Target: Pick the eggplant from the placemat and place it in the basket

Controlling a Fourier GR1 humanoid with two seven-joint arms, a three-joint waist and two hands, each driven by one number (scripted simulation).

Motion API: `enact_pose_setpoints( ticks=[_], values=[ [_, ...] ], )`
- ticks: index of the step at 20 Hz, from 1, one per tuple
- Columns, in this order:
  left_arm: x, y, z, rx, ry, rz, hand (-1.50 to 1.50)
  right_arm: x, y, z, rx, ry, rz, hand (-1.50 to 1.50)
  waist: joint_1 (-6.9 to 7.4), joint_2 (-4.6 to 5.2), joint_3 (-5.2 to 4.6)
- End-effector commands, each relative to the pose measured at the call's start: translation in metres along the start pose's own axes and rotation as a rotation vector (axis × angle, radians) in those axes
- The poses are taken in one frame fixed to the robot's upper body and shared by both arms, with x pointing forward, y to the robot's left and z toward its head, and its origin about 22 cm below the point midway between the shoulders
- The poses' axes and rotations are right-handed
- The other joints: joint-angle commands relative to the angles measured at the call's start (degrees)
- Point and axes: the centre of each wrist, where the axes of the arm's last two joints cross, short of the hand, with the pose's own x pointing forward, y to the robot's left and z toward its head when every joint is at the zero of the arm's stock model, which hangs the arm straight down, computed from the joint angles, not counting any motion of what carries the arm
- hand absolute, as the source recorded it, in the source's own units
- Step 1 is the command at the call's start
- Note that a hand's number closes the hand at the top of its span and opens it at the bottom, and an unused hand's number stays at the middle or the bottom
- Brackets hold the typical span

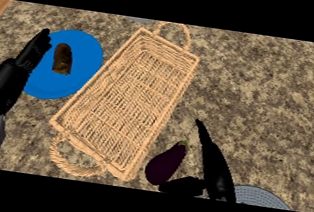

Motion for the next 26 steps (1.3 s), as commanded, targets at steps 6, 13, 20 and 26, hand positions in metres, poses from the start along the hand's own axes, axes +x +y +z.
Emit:
enact_pose_setpoints(
  ticks=[6,13,20,26],
  values=[
    [0.002,-0.01,0.005,0.01,-0.013,-0.009,0.0,-0.008,0.027,-0.003,0.022,0.013,-0.004,-1.5,-0.03,-0.01,0.0],
    [-0.004,-0.013,-0.009,-0.013,0.005,0.01,0.0,-0.035,0.036,-0.015,0.018,0.03,0.0,-1.5,-0.2,0.06,0.0],
    [0.006,-0.009,-0.001,0.012,-0.012,-0.007,0.0,-0.025,0.027,-0.02,0.049,0.031,-0.052,1.5,-0.06,0.0,0.01],
    [-0.004,-0.016,0.004,-0.007,-0.016,0.008,0.0,-0.02,0.048,-0.049,0.016,0.005,-0.004,1.5,0.44,0.15,0.02]
  ],
)
